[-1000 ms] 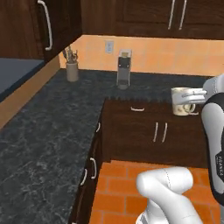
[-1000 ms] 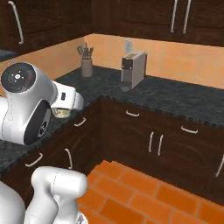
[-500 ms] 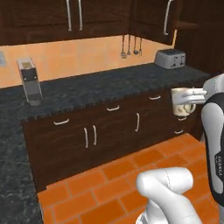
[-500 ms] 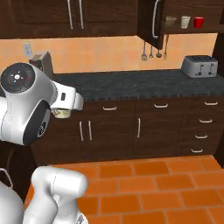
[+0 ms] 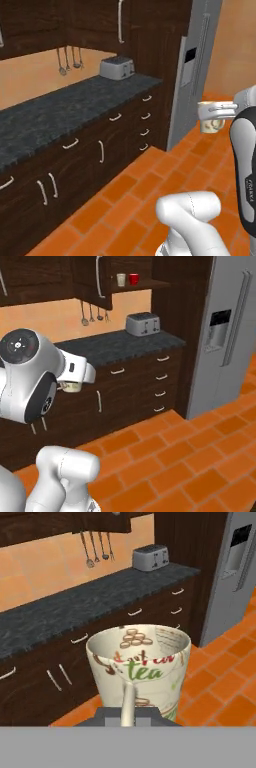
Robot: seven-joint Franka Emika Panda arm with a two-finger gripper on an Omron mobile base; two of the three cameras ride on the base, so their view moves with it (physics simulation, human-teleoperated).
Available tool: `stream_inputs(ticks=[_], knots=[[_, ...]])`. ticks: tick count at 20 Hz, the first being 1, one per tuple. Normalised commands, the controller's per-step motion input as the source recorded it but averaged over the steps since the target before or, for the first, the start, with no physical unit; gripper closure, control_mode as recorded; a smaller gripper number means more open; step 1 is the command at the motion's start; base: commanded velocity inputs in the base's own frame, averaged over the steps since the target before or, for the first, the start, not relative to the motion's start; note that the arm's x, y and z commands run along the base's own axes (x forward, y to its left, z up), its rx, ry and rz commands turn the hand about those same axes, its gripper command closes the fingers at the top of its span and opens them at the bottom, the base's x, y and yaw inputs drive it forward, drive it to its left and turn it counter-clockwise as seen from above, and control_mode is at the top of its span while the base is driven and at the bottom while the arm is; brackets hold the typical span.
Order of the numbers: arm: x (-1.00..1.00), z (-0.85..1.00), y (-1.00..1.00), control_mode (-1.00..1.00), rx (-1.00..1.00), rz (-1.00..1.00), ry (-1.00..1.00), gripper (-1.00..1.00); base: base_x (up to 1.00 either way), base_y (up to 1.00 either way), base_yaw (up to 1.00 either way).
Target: Gather all objects into one cabinet and sort the glasses and bowls to opposite sides.
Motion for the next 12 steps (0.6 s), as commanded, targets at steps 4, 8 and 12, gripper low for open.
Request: stream_inputs(ticks=[4, 8, 12], knots=[[0.0, 0.0, 0.0, 1.0, 0.0, 0.0, 0.0, 1.0, 0.85, 0.3, -0.46], [0.0, 0.0, 0.0, 1.0, 0.0, 0.0, 0.0, 1.0, 1.0, 0.45, -0.2], [0.0, 0.0, 0.0, 1.0, 0.0, 0.0, 0.0, 1.0, 0.94, -0.14, -0.05]])
